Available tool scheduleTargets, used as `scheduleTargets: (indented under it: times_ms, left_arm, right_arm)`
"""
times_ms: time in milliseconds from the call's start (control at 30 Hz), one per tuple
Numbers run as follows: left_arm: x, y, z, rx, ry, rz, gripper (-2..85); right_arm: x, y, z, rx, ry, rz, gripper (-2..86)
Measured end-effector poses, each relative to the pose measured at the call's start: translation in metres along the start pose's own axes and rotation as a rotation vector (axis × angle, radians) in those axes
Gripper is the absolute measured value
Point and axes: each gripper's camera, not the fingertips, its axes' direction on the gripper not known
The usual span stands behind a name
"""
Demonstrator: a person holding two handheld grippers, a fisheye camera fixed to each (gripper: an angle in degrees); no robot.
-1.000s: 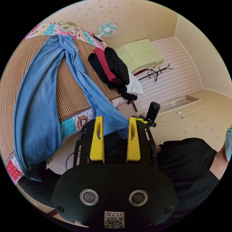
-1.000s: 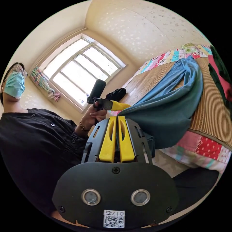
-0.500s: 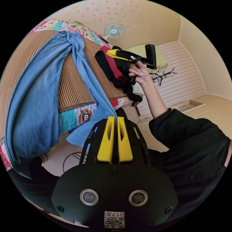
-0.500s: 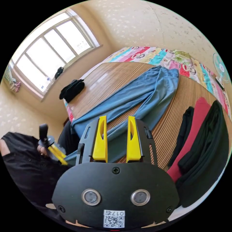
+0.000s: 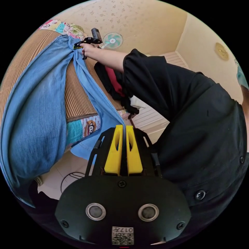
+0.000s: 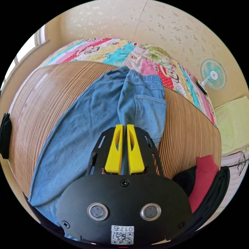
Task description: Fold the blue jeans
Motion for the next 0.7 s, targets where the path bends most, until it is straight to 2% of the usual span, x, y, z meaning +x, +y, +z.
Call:
scheduleTargets:
  times_ms: [67, 133, 233, 300, 367, 433, 500, 567, 700]
  left_arm:
    - [-0.003, 0.007, -0.009, 0.017, 0.035, 0.012, -0.5]
    - [-0.008, 0.019, -0.025, 0.081, 0.09, -0.017, -0.5]
    - [-0.014, 0.044, -0.073, 0.269, 0.148, -0.049, -0.4]
    - [-0.015, 0.068, -0.122, 0.442, 0.058, -0.09, 0.1]
    - [-0.021, 0.086, -0.151, 0.524, -0.052, -0.159, 1.0]
    - [-0.034, 0.097, -0.168, 0.496, -0.147, -0.297, 3.5]
    - [-0.043, 0.104, -0.178, 0.428, -0.259, -0.418, 10.9]
    - [-0.037, 0.103, -0.182, 0.411, -0.388, -0.427, 12.2]
    - [-0.024, 0.061, -0.173, 0.287, -0.648, -0.307, 12.3]
  right_arm:
    - [0.008, 0.003, -0.042, 0.182, -0.064, 0.099, 3.3]
    - [0.009, -0.002, -0.062, 0.249, -0.162, 0.146, 3.2]
    - [-0.003, -0.024, -0.072, 0.269, -0.285, 0.192, 3.2]
    - [-0.018, -0.035, -0.071, 0.26, -0.313, 0.209, 3.4]
    - [-0.042, -0.05, -0.067, 0.192, -0.309, 0.127, 3.8]
    - [-0.05, -0.049, -0.07, 0.159, -0.276, 0.104, 4.7]
    - [-0.048, -0.032, -0.083, 0.182, -0.313, 0.087, 6.1]
    - [-0.04, 0.011, -0.101, 0.168, -0.454, 0.044, 8.1]
    - [-0.024, 0.122, -0.113, 0.105, -0.596, 0.015, 11.5]
